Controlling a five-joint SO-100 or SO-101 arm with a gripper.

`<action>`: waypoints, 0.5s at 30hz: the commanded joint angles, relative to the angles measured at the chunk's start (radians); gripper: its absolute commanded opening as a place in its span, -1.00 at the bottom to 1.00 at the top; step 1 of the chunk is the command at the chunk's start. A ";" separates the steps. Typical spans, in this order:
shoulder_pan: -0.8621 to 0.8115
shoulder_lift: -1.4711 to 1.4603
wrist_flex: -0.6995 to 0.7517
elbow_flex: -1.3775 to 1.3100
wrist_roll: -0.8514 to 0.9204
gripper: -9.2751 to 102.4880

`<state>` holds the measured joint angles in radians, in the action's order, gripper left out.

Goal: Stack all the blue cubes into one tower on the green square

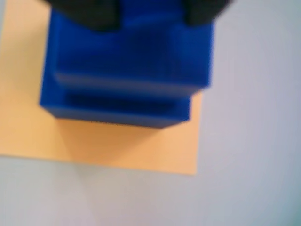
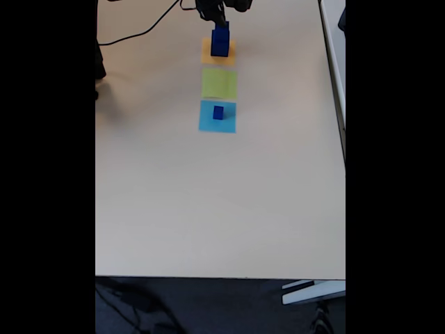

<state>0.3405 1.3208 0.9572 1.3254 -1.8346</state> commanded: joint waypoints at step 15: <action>0.000 0.044 -0.071 -0.015 0.046 -0.54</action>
<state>0.3405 1.3208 0.9189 1.3284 -1.8162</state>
